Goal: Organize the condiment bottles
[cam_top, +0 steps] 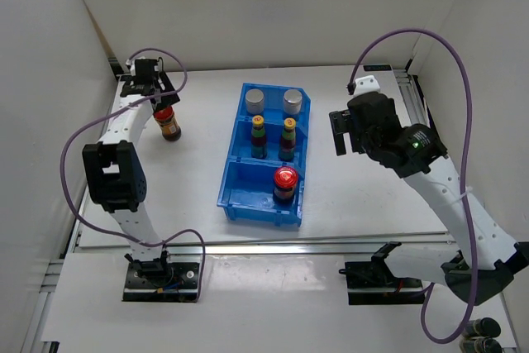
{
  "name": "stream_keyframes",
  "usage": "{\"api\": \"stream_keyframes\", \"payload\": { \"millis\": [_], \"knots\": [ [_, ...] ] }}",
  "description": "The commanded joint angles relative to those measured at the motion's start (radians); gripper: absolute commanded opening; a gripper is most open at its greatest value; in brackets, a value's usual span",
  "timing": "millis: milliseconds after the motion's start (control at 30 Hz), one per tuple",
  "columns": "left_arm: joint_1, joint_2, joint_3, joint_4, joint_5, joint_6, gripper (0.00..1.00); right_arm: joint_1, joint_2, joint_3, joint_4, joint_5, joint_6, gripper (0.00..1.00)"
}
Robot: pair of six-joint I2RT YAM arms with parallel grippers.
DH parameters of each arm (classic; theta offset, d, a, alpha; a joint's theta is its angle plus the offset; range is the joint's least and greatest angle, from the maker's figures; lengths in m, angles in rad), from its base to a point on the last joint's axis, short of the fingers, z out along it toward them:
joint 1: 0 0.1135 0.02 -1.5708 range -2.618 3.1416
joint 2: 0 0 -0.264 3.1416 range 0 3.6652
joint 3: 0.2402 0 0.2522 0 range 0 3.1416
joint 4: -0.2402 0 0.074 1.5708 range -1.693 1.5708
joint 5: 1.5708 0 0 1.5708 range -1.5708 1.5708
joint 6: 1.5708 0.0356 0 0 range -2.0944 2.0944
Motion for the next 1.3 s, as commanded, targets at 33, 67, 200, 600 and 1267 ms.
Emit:
{"api": "stream_keyframes", "payload": {
  "millis": [33,67,200,600,1267],
  "knots": [
    [-0.001,0.035,0.003,0.012,0.065,0.013,1.00,-0.009,0.010,0.023,0.025,0.013,-0.017,0.99],
    [-0.001,0.035,-0.009,0.012,0.075,0.013,1.00,-0.009,0.010,0.023,0.025,0.013,-0.017,0.99],
    [-0.001,0.046,-0.050,0.012,0.095,0.013,1.00,-0.018,0.010,0.023,0.025,0.004,-0.017,0.99],
    [0.008,0.064,-0.063,0.044,0.095,0.035,0.81,-0.018,0.047,0.041,0.025,-0.024,-0.017,0.99],
    [-0.016,-0.086,0.054,-0.035,0.207,0.038,0.26,-0.018,0.065,0.061,0.034,-0.033,-0.017,0.99]
  ]
}}
